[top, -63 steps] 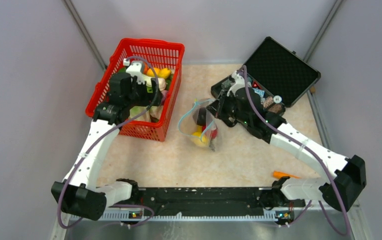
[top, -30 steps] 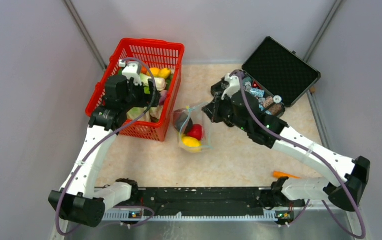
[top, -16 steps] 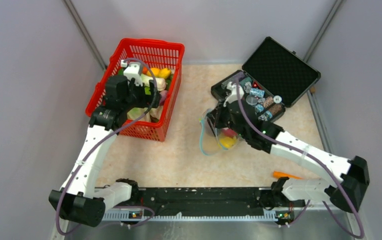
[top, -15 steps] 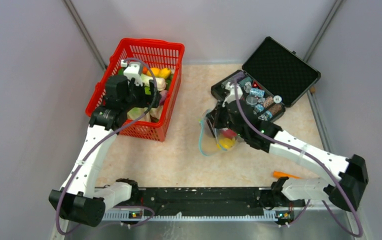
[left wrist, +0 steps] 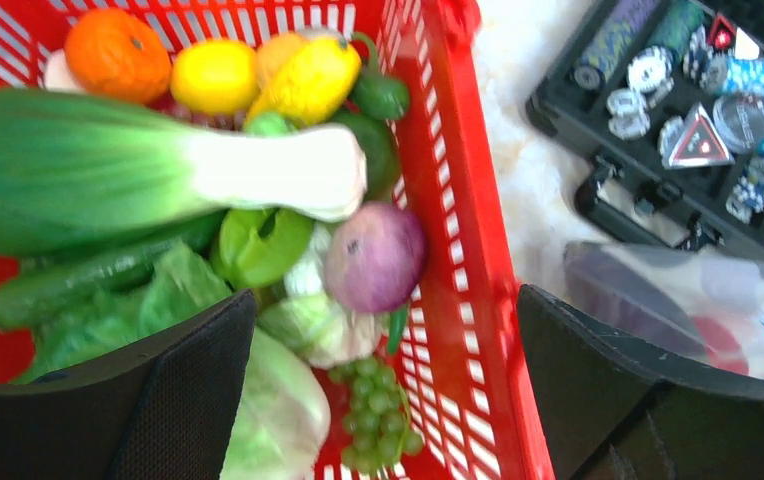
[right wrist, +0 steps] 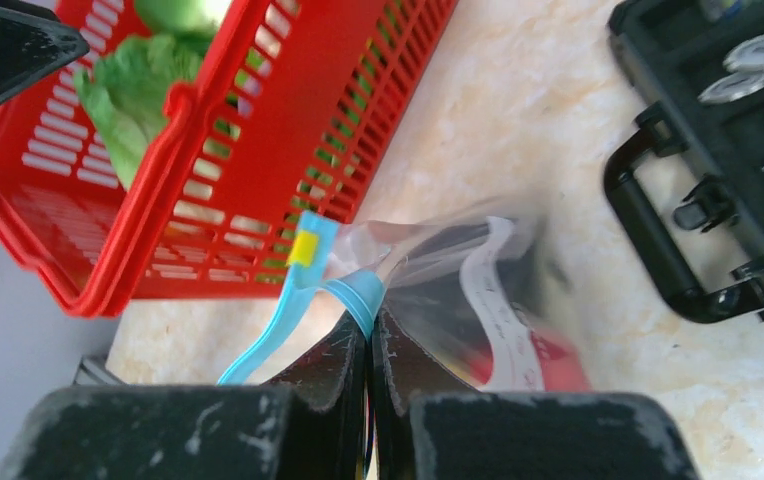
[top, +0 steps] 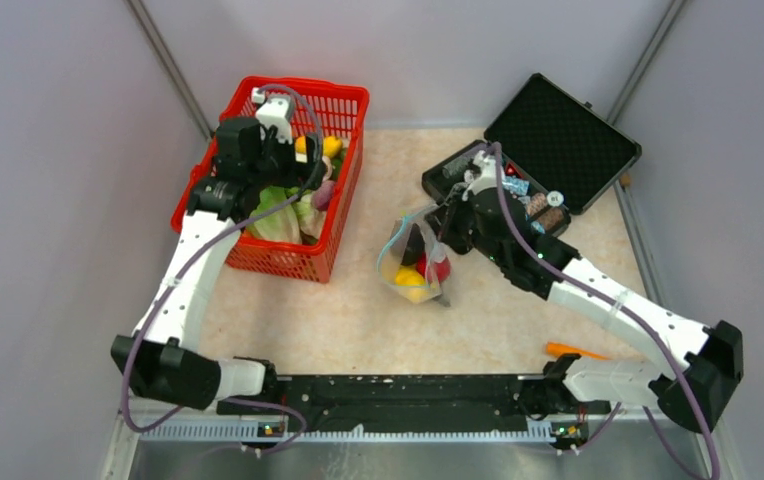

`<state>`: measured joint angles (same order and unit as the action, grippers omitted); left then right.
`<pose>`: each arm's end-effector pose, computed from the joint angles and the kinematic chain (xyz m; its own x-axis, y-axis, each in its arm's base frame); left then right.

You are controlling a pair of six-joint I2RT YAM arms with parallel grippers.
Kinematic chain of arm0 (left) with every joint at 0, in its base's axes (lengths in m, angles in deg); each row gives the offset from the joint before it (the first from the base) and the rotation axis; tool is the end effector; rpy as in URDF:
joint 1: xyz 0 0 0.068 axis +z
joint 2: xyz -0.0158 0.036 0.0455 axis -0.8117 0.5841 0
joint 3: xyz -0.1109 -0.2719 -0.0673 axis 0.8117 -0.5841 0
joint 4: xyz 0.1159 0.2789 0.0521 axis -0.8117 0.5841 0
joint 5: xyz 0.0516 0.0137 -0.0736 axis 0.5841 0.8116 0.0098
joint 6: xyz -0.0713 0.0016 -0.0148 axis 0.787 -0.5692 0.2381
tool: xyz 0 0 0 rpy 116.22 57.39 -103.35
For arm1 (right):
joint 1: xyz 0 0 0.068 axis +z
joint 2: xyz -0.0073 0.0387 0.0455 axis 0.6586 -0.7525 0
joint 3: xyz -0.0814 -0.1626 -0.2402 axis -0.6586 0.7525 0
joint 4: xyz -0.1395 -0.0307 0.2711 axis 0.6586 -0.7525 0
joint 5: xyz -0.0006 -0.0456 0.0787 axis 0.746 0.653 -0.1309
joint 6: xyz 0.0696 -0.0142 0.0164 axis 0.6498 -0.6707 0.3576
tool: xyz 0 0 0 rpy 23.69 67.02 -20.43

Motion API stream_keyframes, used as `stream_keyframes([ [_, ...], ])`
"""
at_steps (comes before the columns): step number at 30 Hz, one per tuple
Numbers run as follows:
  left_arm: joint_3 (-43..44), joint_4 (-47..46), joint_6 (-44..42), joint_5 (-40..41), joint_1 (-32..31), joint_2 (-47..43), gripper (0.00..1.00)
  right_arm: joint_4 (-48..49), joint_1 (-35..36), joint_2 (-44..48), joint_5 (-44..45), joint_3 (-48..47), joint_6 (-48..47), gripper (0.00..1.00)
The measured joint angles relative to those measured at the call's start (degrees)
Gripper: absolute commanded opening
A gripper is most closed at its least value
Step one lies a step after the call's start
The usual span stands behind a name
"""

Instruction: Place the food in the zip-top bag and seal the zipper

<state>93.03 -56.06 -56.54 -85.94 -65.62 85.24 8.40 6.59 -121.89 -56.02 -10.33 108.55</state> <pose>0.3256 -0.0758 0.4262 -0.4410 0.0355 -0.8968 0.3206 0.9395 -0.1204 0.2301 0.2337 0.3531 -0.5360 0.2678 -0.8006 -0.3290 0.8071 0.4903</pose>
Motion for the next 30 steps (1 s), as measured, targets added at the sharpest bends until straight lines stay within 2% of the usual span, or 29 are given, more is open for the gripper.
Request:
stream_keyframes([
  [8, 18.0, -2.8, 0.2, -2.4, 3.8, 18.9, 0.99, 0.7, -2.9, 3.0, -1.2, 2.0, 2.4, 0.0],
  [13, 29.3, -5.2, 1.2, -10.7, 7.9, 32.0, 0.9, 0.4, -2.9, 3.0, -2.1, 2.3, 3.3, 0.0],
  [17, 39.1, -4.1, 5.7, -14.7, 11.1, 42.4, 0.93, 0.1, -2.9, 2.6, -2.2, 2.3, 3.4, 0.0],
  [20, 40.2, -3.4, 7.0, -15.6, 12.4, 45.8, 0.93, -0.1, -2.9, 2.3, -2.2, 2.3, 3.5, 0.0],
  [24, 40.2, -3.2, 6.1, -16.7, 11.1, 47.8, 0.94, -0.1, -2.9, 0.9, -2.6, 2.2, 3.5, 0.0],
  [30, 40.1, -3.0, -1.9, -22.0, 7.7, 48.7, 0.95, -1.3, -2.9, -1.6, -3.8, 0.7, 3.4, 0.0],
])
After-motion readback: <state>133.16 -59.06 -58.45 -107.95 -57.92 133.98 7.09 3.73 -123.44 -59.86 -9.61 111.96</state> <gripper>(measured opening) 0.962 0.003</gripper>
